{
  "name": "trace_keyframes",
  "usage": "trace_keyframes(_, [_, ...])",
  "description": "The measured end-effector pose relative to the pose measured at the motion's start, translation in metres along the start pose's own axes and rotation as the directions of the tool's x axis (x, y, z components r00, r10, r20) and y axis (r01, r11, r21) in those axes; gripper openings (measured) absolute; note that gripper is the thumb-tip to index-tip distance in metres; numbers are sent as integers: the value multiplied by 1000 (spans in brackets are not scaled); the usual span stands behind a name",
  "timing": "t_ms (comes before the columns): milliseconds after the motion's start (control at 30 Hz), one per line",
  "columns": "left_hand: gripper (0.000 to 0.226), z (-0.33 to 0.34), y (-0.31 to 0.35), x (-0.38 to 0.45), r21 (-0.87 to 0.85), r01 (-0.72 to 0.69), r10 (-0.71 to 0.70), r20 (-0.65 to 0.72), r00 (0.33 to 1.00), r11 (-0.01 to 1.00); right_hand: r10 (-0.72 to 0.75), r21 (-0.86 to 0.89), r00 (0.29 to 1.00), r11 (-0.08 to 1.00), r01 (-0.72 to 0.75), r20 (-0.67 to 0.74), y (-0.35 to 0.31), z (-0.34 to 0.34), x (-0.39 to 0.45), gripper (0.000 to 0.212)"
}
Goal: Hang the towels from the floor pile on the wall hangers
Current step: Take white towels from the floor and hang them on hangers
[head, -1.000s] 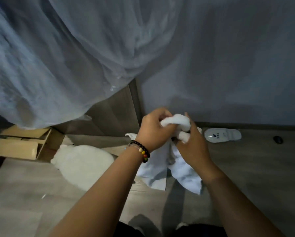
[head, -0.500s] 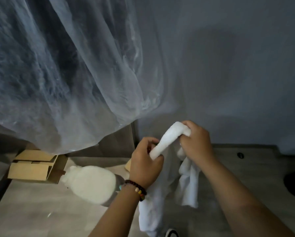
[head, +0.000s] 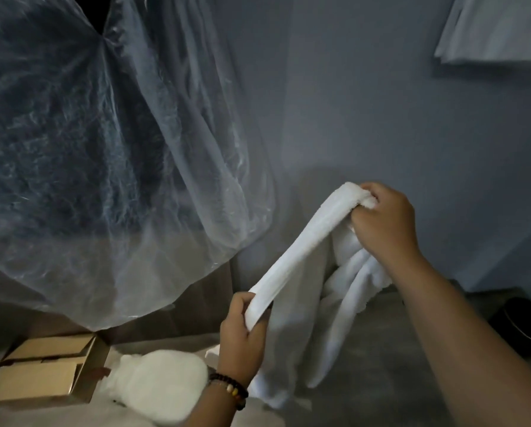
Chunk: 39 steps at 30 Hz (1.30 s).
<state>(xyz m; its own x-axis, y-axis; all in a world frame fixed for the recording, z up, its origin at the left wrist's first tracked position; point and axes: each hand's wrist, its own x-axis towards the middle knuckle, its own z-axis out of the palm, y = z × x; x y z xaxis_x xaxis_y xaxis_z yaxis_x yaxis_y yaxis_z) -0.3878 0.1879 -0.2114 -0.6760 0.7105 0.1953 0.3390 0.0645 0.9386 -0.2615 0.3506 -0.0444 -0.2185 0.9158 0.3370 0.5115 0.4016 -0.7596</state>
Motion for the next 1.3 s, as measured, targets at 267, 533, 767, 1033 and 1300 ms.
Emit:
trace_keyframes(267, [25, 5, 76, 14, -208, -78, 67, -60, 996, 975, 80, 97, 996, 992, -82, 26, 26, -35, -22, 34])
trace_keyframes(533, [44, 65, 109, 23, -73, -144, 155, 181, 971, 987, -79, 12, 876, 996, 83, 476, 71, -43, -54, 63])
trace_keyframes(767, [26, 148, 143, -4, -88, -149, 165, 230, 959, 985, -40, -5, 905, 999, 47, 424, 148, -109, -34, 35])
trace_keyframes(1033, [7, 238, 133, -36, -66, -106, 113, 114, 987, 992, -70, 104, 970, 993, 47, 231, 188, -204, -14, 32])
trace_keyframes(1300, [27, 304, 88, -41, -7, 103, -101, 138, 985, 995, -71, 35, 997, 997, 70, 18, 233, -249, 42, 33])
